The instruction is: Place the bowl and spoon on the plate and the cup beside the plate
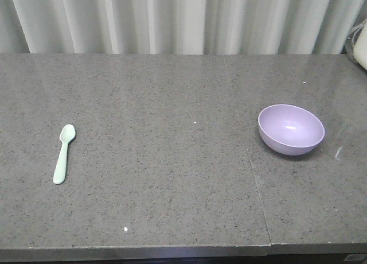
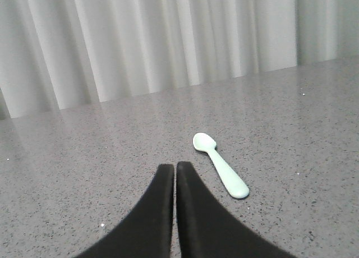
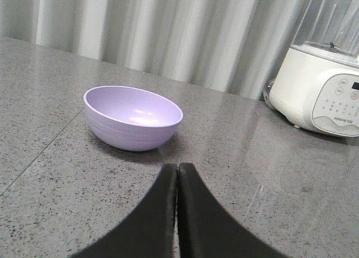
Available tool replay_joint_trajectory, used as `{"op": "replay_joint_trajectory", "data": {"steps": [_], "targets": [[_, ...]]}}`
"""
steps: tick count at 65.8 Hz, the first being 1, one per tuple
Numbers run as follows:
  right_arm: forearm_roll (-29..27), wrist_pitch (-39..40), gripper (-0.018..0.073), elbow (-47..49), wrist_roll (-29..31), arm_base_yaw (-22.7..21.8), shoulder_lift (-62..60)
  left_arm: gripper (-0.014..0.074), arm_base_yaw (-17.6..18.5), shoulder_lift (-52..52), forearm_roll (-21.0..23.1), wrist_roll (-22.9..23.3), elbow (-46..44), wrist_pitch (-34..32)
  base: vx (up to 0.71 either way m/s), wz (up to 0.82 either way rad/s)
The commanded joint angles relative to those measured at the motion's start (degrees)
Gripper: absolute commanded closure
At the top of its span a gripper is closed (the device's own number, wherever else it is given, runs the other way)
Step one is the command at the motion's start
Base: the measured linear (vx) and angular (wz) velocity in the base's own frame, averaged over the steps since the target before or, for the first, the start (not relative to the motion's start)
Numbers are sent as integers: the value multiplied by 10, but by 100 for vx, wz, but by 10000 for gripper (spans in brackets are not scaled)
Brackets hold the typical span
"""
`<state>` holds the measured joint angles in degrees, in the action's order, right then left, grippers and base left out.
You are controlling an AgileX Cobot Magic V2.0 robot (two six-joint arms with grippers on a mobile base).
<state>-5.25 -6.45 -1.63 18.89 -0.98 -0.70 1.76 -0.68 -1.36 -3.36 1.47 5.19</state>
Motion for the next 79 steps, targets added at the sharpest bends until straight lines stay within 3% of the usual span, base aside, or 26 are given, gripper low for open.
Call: {"op": "replay_joint_trajectory", "data": {"steps": [1,79], "targets": [[3,39,564,0,2,0,-3,603,0,-9,1,1,13,-39,0,0],[0,52,564,1,0,0,-3,603,0,-9,14,1,13,-48,0,0]]}}
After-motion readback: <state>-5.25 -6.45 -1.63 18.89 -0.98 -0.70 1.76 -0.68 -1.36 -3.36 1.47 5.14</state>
